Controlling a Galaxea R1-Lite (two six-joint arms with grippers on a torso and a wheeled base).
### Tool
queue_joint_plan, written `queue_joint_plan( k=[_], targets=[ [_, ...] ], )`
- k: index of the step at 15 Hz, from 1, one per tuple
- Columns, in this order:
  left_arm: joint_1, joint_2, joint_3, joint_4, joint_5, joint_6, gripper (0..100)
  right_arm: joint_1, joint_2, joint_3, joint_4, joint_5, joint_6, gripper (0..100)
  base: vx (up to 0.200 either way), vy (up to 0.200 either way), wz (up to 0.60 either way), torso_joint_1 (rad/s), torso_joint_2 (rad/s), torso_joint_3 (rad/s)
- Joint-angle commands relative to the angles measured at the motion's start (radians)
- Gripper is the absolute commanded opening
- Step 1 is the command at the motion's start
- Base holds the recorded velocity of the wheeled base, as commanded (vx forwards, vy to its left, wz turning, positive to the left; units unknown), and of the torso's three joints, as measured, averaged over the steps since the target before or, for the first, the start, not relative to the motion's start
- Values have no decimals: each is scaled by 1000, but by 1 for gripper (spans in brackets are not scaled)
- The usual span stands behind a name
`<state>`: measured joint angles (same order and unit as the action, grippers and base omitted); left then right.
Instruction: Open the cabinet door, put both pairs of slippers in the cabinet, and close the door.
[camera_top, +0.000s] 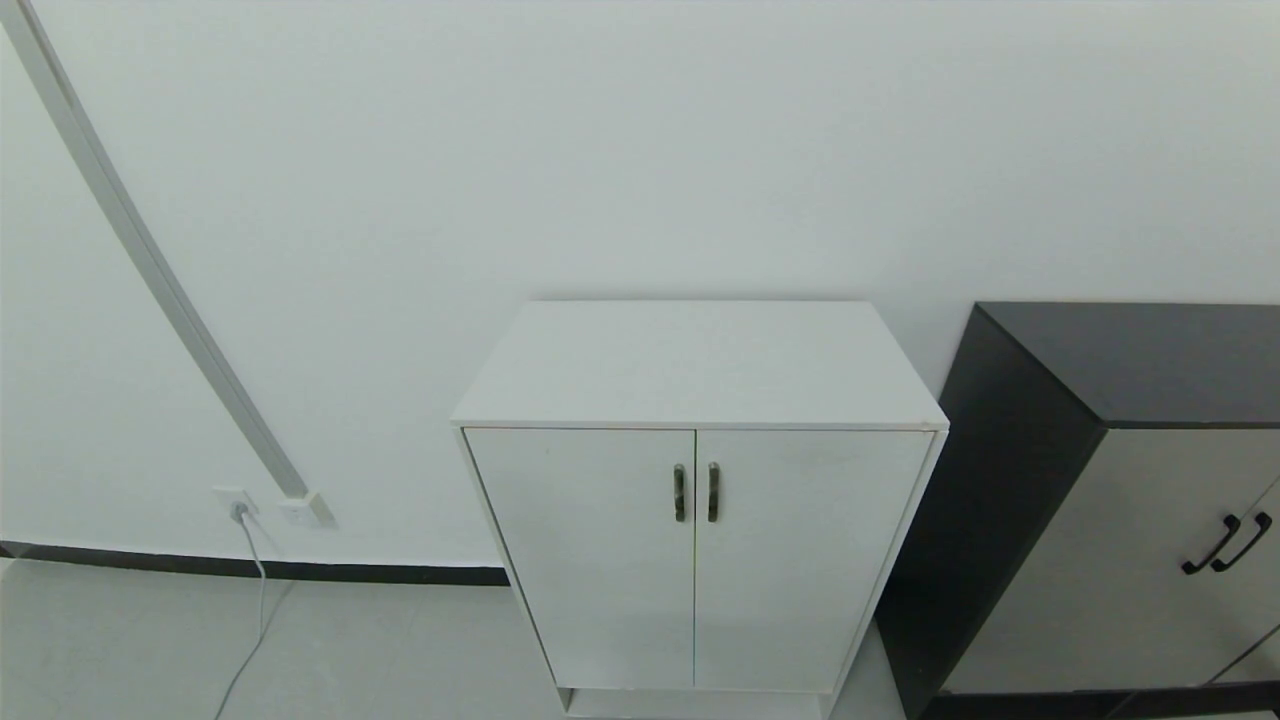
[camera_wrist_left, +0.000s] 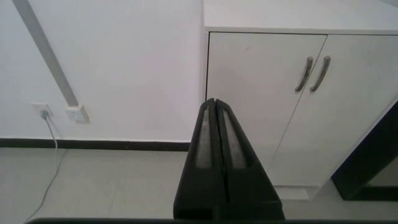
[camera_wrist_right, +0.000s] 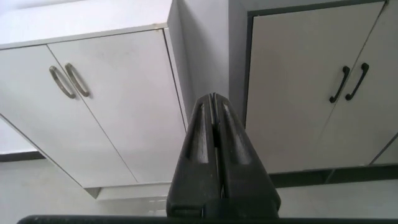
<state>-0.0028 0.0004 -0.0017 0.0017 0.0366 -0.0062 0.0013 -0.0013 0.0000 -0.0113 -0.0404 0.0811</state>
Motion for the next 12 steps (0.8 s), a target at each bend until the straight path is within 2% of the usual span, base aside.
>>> queue_joint_plan(
  k=[1,12],
  targets=[
    [0,1,0,0,2,0,0,-1,1,0,-1,-1,0,0,0,0,0,0,0,0],
    [0,1,0,0,0,3,0,-1,1,0,1,1,-11,0,0,0,0,0,0,0]
  ],
)
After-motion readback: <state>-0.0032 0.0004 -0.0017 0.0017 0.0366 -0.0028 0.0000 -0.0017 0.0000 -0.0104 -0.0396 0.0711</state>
